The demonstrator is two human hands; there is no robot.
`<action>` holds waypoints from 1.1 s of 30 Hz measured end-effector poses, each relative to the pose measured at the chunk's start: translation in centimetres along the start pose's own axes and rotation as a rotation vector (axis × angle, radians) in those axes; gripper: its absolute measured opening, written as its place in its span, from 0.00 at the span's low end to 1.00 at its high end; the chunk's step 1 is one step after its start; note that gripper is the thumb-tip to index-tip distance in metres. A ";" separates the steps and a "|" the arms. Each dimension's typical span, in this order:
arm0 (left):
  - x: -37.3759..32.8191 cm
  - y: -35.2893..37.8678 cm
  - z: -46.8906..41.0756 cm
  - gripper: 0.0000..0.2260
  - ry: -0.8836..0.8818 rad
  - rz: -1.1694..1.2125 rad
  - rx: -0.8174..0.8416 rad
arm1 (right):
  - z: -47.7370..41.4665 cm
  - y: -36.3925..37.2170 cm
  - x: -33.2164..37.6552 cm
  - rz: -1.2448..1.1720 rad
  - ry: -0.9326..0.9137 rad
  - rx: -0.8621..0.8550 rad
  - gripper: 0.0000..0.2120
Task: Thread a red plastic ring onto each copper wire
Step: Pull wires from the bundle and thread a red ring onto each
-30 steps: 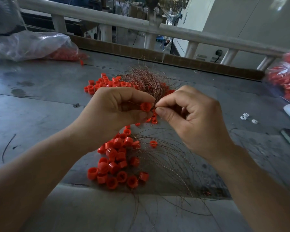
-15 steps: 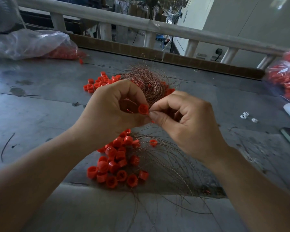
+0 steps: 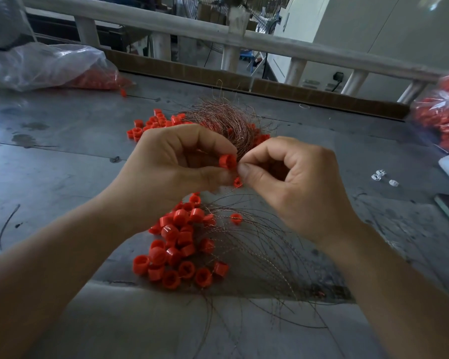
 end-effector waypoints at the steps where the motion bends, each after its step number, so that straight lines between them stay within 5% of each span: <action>1: 0.0 0.0 0.0 0.13 -0.005 0.015 -0.005 | -0.1 0.0 -0.3 -0.001 0.012 -0.007 0.03; 27: 0.2 -0.2 0.1 0.11 -0.070 0.209 0.062 | 0.1 -0.2 0.1 0.002 0.000 0.027 0.01; 33: 0.0 0.0 0.1 0.12 -0.100 0.305 0.092 | 0.1 -0.2 0.2 -0.128 0.021 0.047 0.08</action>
Point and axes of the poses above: each hand's wrist, its own z-axis away from the middle knuckle, its own y-axis out of the palm, x = y × z, the point moved 5 cm from there along -z, towards the middle knuckle, and after that the axes turned 6 degrees about y, right-handed, at the moved point
